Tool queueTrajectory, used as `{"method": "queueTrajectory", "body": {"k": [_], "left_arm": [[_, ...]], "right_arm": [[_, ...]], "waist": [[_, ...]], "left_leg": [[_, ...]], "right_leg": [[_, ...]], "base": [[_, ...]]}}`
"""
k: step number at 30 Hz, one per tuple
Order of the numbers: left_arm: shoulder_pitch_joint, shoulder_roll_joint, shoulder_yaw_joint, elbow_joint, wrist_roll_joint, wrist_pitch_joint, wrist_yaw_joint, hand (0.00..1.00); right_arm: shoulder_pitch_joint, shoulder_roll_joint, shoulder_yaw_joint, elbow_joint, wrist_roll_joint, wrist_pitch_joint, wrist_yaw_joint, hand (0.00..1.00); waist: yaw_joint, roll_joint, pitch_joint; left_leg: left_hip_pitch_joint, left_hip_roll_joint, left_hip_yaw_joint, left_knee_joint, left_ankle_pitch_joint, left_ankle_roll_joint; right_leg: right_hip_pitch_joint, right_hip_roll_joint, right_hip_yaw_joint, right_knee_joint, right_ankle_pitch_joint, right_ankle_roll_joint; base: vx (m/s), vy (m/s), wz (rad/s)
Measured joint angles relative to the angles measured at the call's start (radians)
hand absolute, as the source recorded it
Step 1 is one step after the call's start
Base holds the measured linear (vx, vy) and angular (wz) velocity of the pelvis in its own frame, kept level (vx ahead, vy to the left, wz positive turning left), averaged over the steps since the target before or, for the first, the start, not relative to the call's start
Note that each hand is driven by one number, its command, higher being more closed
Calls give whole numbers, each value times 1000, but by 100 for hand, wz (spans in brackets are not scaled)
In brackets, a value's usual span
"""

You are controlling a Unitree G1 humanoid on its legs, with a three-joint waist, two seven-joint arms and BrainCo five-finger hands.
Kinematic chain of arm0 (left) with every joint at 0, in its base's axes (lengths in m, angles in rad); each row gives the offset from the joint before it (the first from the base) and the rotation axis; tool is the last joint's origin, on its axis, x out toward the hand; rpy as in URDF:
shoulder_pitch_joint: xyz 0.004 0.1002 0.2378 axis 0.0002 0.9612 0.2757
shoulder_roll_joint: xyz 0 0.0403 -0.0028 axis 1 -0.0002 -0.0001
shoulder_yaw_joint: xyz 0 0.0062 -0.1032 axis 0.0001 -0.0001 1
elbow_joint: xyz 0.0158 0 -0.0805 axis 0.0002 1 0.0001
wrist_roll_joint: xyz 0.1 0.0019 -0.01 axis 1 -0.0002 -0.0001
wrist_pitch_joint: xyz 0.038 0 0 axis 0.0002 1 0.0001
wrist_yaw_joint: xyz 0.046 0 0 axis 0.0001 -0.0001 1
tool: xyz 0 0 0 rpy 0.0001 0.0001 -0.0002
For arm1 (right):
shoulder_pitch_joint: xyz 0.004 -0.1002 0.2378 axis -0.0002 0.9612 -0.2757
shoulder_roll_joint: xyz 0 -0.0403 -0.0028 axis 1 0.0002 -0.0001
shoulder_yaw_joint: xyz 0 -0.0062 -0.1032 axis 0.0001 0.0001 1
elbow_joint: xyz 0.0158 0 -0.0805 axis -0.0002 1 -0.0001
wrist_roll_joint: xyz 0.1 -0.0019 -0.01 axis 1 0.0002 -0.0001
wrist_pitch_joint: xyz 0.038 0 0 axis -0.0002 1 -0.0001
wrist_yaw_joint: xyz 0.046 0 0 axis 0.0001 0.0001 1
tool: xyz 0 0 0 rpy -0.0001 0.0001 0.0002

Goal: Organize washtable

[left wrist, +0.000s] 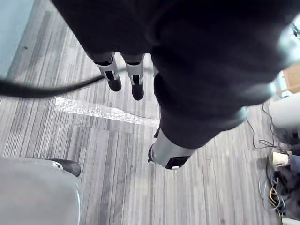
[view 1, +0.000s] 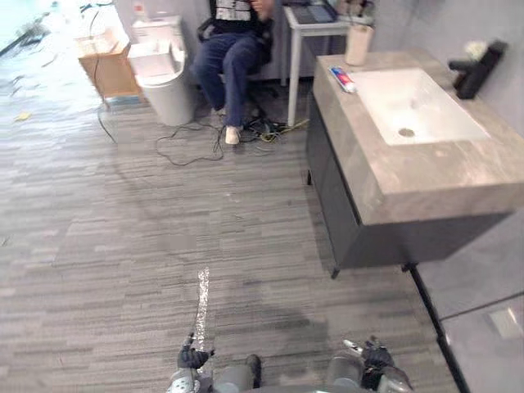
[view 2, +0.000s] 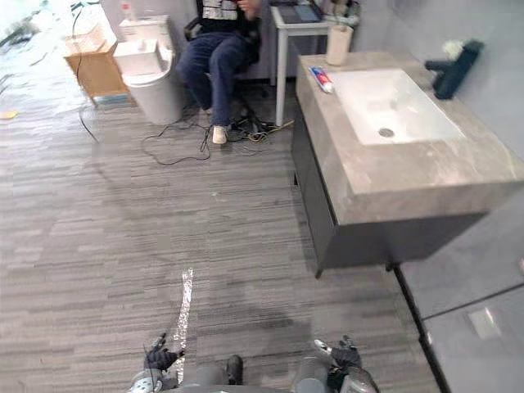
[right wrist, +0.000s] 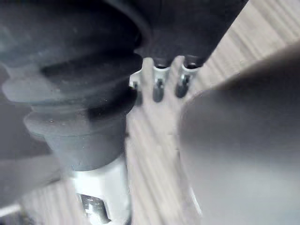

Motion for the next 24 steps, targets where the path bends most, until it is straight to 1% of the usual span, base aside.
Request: {"method": "queueTrajectory", "body": {"k": [1,2,3,4,5,6,7,8,9,10,11,12,13,14,15,16,17,18,19,20,21,22,23,24], "left_arm": [[-21,13,-1,-2,19,5,-3,0],[-30,2,0,-2,30,12,-2,0],[-34,-21,-1,-6,36,15,-3,0],[-34,-37,-3,4,38,22,-4,0],[-57,-35,2,6,50,28,-15,0],[-61,-34,1,6,55,27,-17,0],[-62,-26,-3,5,56,26,-20,0],[-67,-12,-4,3,57,28,-24,0],[-66,-29,-6,2,57,29,-24,0],[-44,-62,-20,3,58,29,-27,0],[-39,-66,-38,-5,58,40,-41,0],[-31,-64,-40,-11,58,40,-41,0],[-29,-57,-22,-21,57,43,-42,0],[-17,-58,10,-32,56,48,-41,0],[-6,-58,26,-35,55,51,-41,0],[16,-61,66,-39,50,55,-39,0],[23,-66,87,-51,34,55,-37,0],[32,-63,101,-65,33,55,-36,0],[33,-66,112,-77,32,53,-36,0],[33,-64,135,-89,24,43,-36,0],[34,-58,146,-105,16,38,-36,0],[34,-56,153,-105,12,32,-35,0],[34,-49,160,-97,10,22,-34,0],[36,-47,163,-90,7,21,-33,0]], "right_arm": [[4,22,-6,4,0,3,0,0],[12,22,-23,-2,2,-1,2,0],[21,16,-54,-22,18,-2,1,0],[26,2,-55,-52,23,-3,0,0],[24,3,-62,-61,36,-1,0,0],[20,6,-63,-62,39,-1,0,0],[21,21,-60,-52,38,4,-2,0],[40,54,-71,-36,49,1,1,0],[50,59,-98,-52,58,-3,-1,0],[59,38,-120,-71,59,0,-3,0],[57,24,-122,-68,58,7,-3,0],[62,23,-121,-62,57,8,-2,0],[63,22,-124,-62,58,8,-3,0],[62,12,-138,-66,57,10,-1,0],[61,10,-142,-71,56,12,-1,0],[64,20,-131,-69,52,18,-3,0],[59,19,-126,-69,50,20,-5,0],[57,16,-109,-66,38,29,-8,0],[54,15,-97,-66,36,35,-8,0],[46,19,-72,-65,25,36,-8,0],[43,22,-40,-65,3,35,-8,0],[39,22,-24,-62,-3,34,-7,0],[31,18,-3,-59,-7,32,-6,0],[28,18,-1,-58,-13,32,-5,0]], "waist": [[-9,-29,-9],[-14,-15,-4],[-13,9,6],[-20,62,10],[-11,43,34],[-13,41,32],[-13,14,18],[-42,-48,-9],[-63,-34,-13],[-66,26,-31],[-60,35,-31],[-62,41,-47],[-65,64,-45],[-58,77,-38],[-52,81,-39],[-31,87,-40],[-22,78,-39],[-7,78,-40],[-2,74,-39],[5,58,-37],[24,43,-33],[33,39,-33],[48,39,-32],[50,42,-31]], "left_leg": [[-46,-30,10,95,-7,10],[-90,-29,33,224,-35,39],[-113,-16,58,342,-106,62],[-81,13,45,331,-193,49],[-39,-13,13,294,-203,59],[-34,-11,-6,268,-197,55],[-11,-25,-27,194,-172,37],[-14,-78,-45,296,-175,28],[-22,-75,-50,383,-198,30],[55,-26,-79,323,-298,38],[95,6,-91,291,-340,6],[102,13,-95,312,-352,-26],[38,42,-88,502,-337,-124],[-35,78,-46,717,-248,-248],[-63,103,-13,812,-169,-256],[-102,152,53,939,21,-244],[-126,171,74,993,56,-236],[-175,211,145,1061,-22,-120],[-198,223,173,1059,-52,-79],[-244,237,221,1029,-105,-35],[-277,247,260,950,-147,-10],[-292,252,272,888,-153,-5],[-308,252,266,677,-150,-10],[-305,251,255,573,-137,-16]], "right_leg": [[8,-14,-6,-51,-63,90],[3,-25,-39,-37,-63,90],[8,-13,-55,-16,-62,92],[31,20,-80,27,-66,112],[-44,-8,-58,192,-92,76],[-54,18,-55,174,-113,74],[-63,46,-59,97,-127,72],[-61,36,-59,43,-93,35],[-55,34,-90,64,-98,29],[-49,64,-134,107,-145,27],[-26,90,-147,127,-176,22],[-5,103,-152,103,-177,25],[44,137,-169,75,-180,24],[92,173,-158,59,-185,16],[118,190,-134,50,-184,14],[173,215,-80,20,-182,7],[204,220,-57,-3,-180,2],[267,222,10,-66,-179,0],[288,215,37,-93,-178,0],[333,187,88,-147,-175,6],[378,149,128,-189,-166,20],[389,129,142,-194,-161,28],[413,85,158,-183,-161,31],[423,72,164,-174,-162,38]], "base": [[23,-53,61],[38,-11,52],[91,52,35],[123,21,38],[99,-31,51],[67,-89,56],[136,-70,102],[273,-77,131],[342,-50,145],[289,-42,94],[294,-47,58],[332,-43,36],[441,-68,-5],[404,-30,-37],[429,-23,-114],[366,27,-119],[600,101,-152],[415,84,-109],[598,171,-119],[468,209,-105],[566,265,-107],[585,370,-113],[395,268,-83],[599,517,-84]]}}
